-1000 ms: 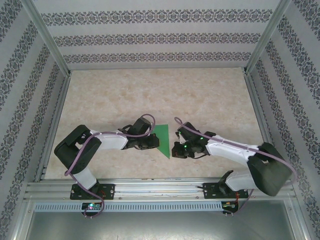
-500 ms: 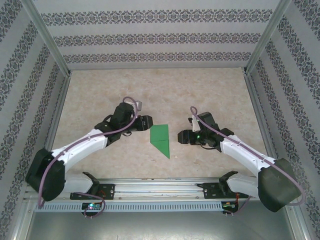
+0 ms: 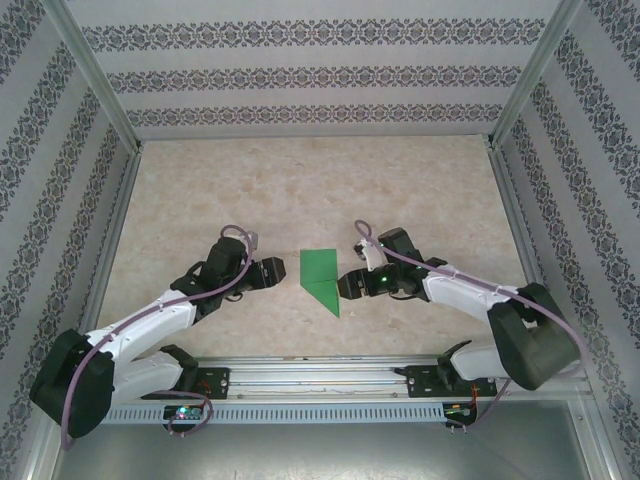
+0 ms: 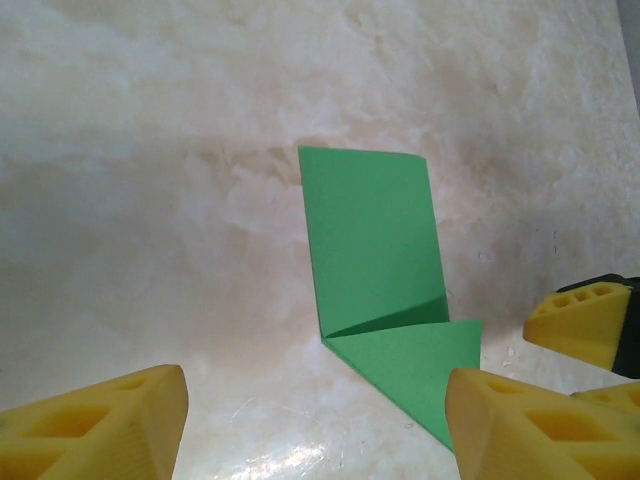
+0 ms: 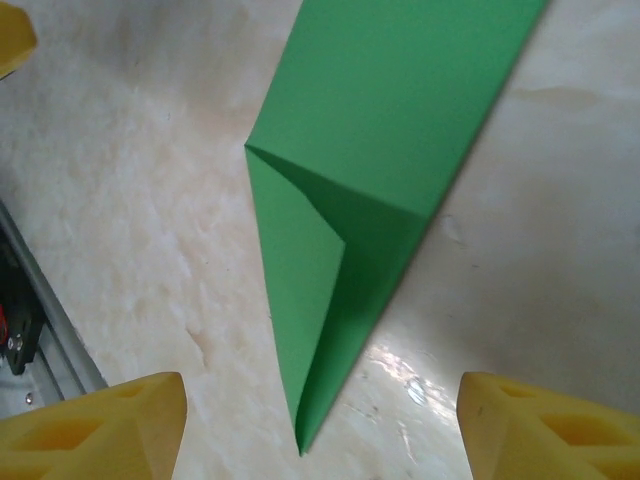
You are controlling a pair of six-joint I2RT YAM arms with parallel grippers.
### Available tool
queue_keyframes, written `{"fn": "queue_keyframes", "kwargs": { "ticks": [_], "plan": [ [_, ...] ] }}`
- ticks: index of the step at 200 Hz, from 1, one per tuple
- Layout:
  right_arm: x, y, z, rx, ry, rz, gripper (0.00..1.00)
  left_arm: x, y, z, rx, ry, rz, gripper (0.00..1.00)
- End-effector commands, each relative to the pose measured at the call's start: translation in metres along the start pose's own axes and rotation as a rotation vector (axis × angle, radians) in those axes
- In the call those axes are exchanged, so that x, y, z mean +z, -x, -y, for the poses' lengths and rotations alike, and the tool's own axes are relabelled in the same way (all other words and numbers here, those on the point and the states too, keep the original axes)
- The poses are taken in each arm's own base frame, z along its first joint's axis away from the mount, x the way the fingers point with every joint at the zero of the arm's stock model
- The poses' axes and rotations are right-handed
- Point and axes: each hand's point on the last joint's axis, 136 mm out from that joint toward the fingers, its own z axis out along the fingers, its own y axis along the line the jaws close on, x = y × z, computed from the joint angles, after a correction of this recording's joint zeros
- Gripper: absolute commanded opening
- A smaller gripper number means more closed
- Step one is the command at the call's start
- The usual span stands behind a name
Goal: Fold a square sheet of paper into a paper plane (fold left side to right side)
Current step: Fourth fold the wing at the center of the table.
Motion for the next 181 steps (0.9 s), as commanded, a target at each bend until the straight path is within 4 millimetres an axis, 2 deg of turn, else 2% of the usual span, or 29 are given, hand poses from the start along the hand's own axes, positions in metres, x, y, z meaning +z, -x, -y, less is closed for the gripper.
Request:
{"fn": "queue_keyframes", "kwargs": {
  "ticks": [1, 36, 84, 117, 154, 174, 181],
  "plan": [
    [0.01, 0.014, -0.021, -0.083, 0.088, 0.004, 0.72, 0.002, 0.009, 0.011, -0.056, -0.072, 0.031, 0.69],
    [0.028, 0.017, -0.02, -0.081, 0.09, -0.031, 0.71, 0.012, 0.003, 0.012, -0.071, -0.086, -0.015, 0.68],
    [0.039, 0.018, -0.016, -0.067, 0.092, -0.045, 0.56, 0.022, 0.001, 0.016, -0.078, -0.101, -0.049, 0.67],
    [0.041, 0.019, -0.013, -0.057, 0.085, -0.037, 0.41, 0.028, 0.006, 0.021, -0.093, -0.125, -0.048, 0.67],
    [0.032, 0.026, -0.012, -0.053, 0.077, 0.003, 0.09, 0.038, 0.013, 0.031, -0.132, -0.165, -0.057, 0.67],
    [0.027, 0.028, -0.013, -0.05, 0.086, 0.029, 0.0, 0.045, 0.017, 0.032, -0.168, -0.176, -0.068, 0.65],
    [0.025, 0.029, -0.013, -0.047, 0.092, 0.04, 0.0, 0.048, 0.019, 0.033, -0.181, -0.183, -0.066, 0.65]
  ]
}}
